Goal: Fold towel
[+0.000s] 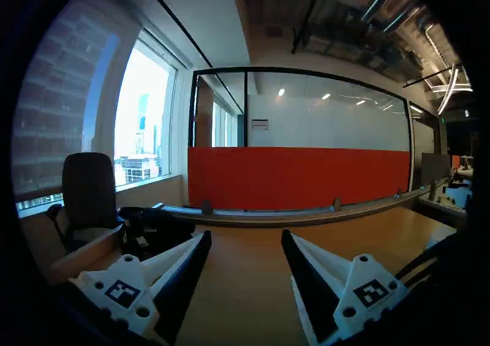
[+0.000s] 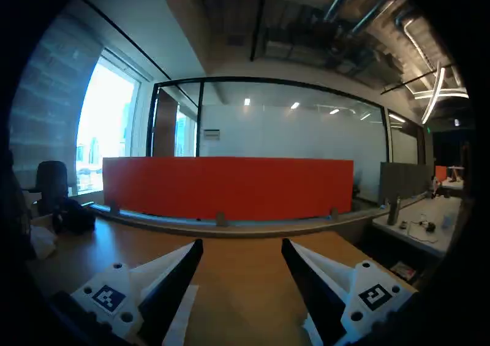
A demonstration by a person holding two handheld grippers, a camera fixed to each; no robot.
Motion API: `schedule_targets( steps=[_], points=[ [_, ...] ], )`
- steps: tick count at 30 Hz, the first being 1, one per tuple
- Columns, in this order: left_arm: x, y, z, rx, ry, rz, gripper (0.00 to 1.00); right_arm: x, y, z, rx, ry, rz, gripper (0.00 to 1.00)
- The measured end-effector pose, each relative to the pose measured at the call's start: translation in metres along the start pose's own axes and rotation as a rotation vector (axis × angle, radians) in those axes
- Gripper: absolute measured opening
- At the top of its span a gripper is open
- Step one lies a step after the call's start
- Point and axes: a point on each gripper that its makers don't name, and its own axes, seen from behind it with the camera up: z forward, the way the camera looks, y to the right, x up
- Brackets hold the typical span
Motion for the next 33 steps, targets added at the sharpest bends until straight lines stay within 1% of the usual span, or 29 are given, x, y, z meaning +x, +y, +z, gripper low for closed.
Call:
schedule_targets(
  steps=[3, 6, 9, 15, 18, 21, 26, 33],
  points=[
    [0.020, 0.000, -0.004, -0.003, -0.013, 0.005, 0.84, 0.022, -0.003, -0.004, 0.003, -0.004, -0.009, 0.99],
    [0.036, 0.001, -0.007, -0.010, -0.022, 0.016, 0.84, 0.042, -0.004, -0.006, 0.004, -0.005, -0.016, 1.00],
    [0.048, 0.002, -0.010, -0.017, -0.031, 0.025, 0.84, 0.055, -0.004, -0.008, 0.003, -0.003, -0.017, 1.00],
    [0.062, 0.004, -0.012, -0.028, -0.043, 0.036, 0.84, 0.067, -0.003, -0.010, 0.006, -0.009, -0.018, 1.00],
    [0.066, 0.007, -0.011, -0.037, -0.050, 0.040, 0.84, 0.069, -0.004, -0.010, 0.012, -0.016, -0.021, 1.00],
    [0.066, 0.014, -0.011, -0.057, -0.064, 0.037, 0.84, 0.069, -0.005, -0.010, 0.025, -0.026, -0.030, 1.00],
    [0.063, 0.027, -0.010, -0.110, -0.095, 0.045, 0.84, 0.067, -0.018, -0.008, 0.091, -0.054, -0.059, 1.00],
    [0.053, 0.047, -0.011, -0.208, -0.153, 0.064, 0.84, 0.059, -0.048, -0.006, 0.227, -0.113, -0.094, 1.00]
  ],
)
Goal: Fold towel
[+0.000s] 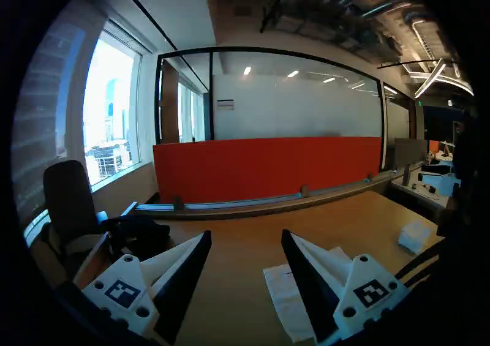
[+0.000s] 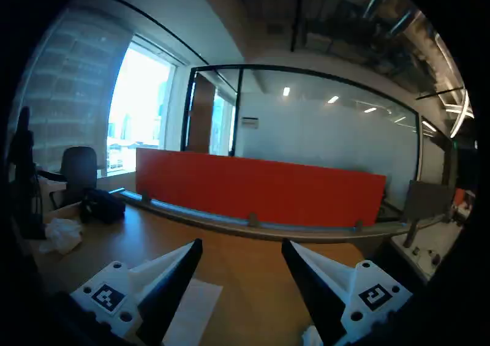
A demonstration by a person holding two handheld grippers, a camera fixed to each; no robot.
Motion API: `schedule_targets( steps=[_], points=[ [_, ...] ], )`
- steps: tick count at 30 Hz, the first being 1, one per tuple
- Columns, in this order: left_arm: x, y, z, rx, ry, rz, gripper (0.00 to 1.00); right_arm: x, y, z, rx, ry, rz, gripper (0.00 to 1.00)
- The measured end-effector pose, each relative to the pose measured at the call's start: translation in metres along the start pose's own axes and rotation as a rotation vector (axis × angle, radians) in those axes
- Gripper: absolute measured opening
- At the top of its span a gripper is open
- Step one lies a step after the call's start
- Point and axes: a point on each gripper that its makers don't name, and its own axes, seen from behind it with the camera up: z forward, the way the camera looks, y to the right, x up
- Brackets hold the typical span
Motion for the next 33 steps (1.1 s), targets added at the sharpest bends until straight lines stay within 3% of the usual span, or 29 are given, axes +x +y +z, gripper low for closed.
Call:
schedule_targets(
  steps=[12, 24, 33],
  points=[
    [-0.022, 0.020, 0.003, -0.108, -0.082, 0.061, 0.84, -0.017, -0.022, 0.009, 0.123, -0.091, -0.045, 1.00],
    [-0.066, 0.042, 0.001, -0.219, -0.195, 0.100, 0.84, -0.067, -0.049, 0.004, 0.249, -0.240, -0.121, 1.00],
    [-0.097, 0.053, 0.003, -0.268, -0.256, 0.131, 0.84, -0.100, -0.064, 0.004, 0.306, -0.311, -0.151, 1.00]
  ],
)
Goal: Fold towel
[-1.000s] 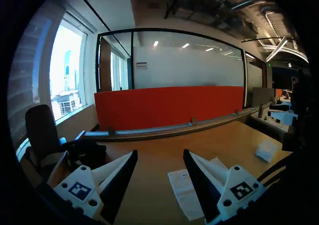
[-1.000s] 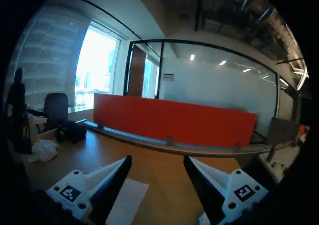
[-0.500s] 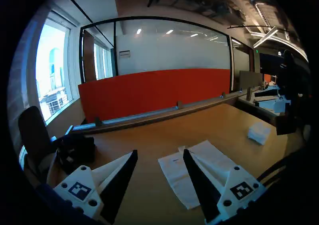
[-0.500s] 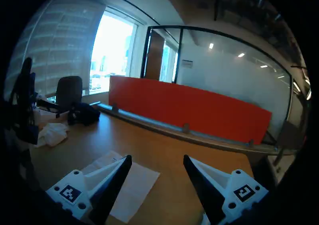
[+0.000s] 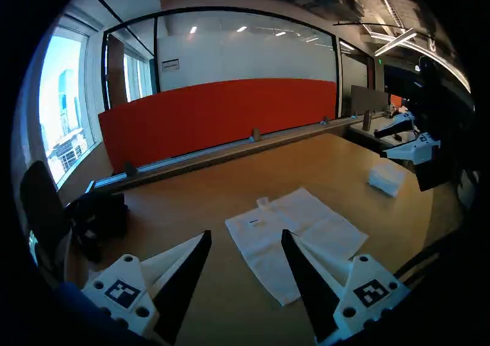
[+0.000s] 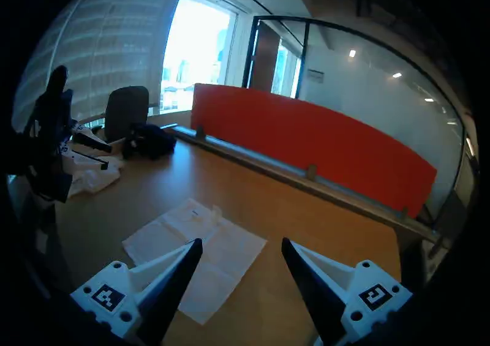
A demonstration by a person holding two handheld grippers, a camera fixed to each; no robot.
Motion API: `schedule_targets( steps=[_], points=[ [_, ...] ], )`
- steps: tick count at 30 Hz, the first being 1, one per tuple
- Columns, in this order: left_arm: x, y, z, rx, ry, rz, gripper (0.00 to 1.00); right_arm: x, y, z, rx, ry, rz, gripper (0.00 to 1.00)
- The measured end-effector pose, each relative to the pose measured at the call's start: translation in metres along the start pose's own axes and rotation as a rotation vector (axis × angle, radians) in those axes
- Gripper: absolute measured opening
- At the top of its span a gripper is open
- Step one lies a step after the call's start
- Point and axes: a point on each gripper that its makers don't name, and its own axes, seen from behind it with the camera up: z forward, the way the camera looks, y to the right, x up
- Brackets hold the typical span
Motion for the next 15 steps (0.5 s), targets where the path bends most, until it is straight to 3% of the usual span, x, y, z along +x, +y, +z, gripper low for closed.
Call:
schedule_targets(
  steps=[15],
  points=[
    [-0.063, 0.028, 0.028, -0.083, -0.114, 0.043, 0.84, -0.073, -0.023, 0.029, 0.065, -0.102, -0.012, 1.00]
  ],
)
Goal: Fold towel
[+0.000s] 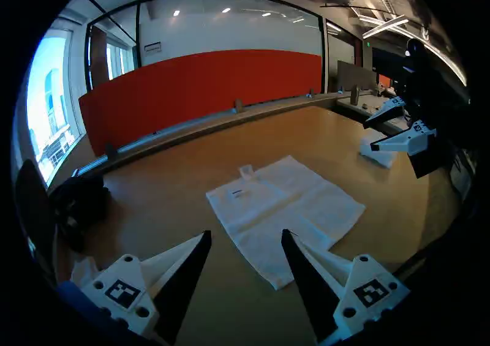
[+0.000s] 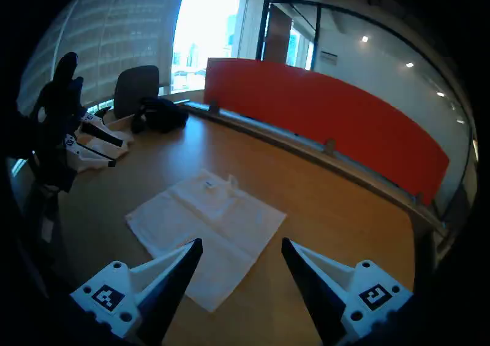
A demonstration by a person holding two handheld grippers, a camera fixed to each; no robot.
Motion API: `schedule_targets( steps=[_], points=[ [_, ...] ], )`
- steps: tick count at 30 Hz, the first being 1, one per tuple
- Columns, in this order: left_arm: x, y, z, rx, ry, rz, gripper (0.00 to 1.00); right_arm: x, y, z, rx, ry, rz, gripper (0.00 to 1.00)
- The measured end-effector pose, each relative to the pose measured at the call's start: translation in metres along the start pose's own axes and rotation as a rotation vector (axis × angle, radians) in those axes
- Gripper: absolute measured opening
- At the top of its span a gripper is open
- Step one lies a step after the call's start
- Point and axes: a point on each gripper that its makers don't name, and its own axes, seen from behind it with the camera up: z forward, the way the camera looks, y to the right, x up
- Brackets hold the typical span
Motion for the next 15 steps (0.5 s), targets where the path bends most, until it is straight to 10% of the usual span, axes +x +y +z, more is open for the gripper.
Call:
schedule_targets(
  steps=[15],
  points=[
    [-0.062, 0.022, 0.039, -0.073, -0.120, 0.048, 0.84, -0.059, -0.023, 0.038, 0.062, -0.082, -0.019, 1.00]
  ],
)
